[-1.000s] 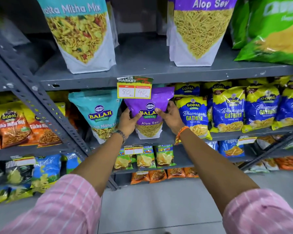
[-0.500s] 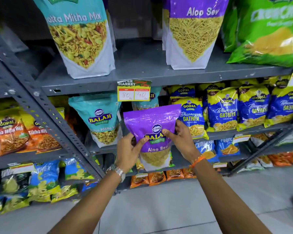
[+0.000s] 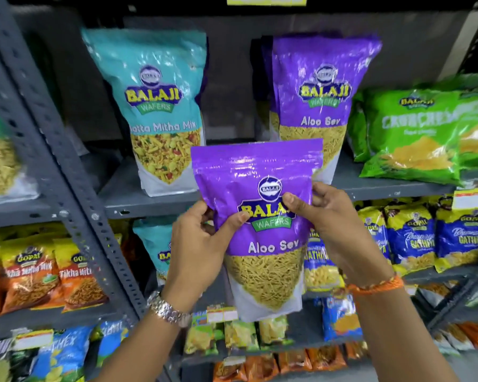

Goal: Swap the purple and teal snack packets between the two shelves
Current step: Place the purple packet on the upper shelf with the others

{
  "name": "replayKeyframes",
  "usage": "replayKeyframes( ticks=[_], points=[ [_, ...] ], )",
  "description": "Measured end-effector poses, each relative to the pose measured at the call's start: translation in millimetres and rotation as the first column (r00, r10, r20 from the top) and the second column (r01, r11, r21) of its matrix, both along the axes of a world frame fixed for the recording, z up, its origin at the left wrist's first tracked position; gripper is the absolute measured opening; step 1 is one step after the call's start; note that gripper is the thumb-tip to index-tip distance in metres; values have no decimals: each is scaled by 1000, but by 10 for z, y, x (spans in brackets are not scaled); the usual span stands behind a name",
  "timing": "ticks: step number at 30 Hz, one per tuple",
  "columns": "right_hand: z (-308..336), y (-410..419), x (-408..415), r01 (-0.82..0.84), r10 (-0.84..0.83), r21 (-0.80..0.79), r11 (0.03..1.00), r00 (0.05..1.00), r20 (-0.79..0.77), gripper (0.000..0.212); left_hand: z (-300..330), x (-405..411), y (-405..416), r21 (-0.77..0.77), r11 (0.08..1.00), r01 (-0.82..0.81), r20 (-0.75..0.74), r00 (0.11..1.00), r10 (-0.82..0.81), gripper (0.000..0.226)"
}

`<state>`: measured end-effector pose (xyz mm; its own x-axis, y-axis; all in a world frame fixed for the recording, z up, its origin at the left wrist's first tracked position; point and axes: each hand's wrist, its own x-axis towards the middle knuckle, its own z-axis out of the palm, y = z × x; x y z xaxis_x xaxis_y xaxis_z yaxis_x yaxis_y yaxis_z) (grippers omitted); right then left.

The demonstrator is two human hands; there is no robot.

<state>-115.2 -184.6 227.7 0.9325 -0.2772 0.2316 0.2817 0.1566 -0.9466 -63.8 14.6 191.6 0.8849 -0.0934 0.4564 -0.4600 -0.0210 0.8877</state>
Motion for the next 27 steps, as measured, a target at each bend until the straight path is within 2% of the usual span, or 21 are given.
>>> replayKeyframes(
  ticks=[2,5,7,11,17,21,27],
  points=[
    [260,21,128,16,-15,-9,1000,998,65,44,290,118,-30,-39,999,-14,64,998,16,35],
    [628,34,381,51,-48,-15,999,987,157,20,686,365,-61,-49,996,-80,184,979,88,54],
    [837,41,577,83,-73,-39,996,977,202,11,920,559,-81,-26,993,-111,247,962,114,64],
    [1114,42,981,111,-93,-61,992,964,251,16,1251,924,-104,60,982,-177,269,951,155,61],
    [1175,68,1391,100,-78,-88,991,972,223,11,1337,1185,-152,148,953,-266,316,926,209,66],
    [1087,97,1522,109,-93,-72,991,977,191,28,1265,1301,-187,177,943,-283,287,931,226,69],
    [1044,106,1617,186,-166,-115,976,972,165,24,1325,1318,-218,201,929,-311,254,932,257,39]
  ],
)
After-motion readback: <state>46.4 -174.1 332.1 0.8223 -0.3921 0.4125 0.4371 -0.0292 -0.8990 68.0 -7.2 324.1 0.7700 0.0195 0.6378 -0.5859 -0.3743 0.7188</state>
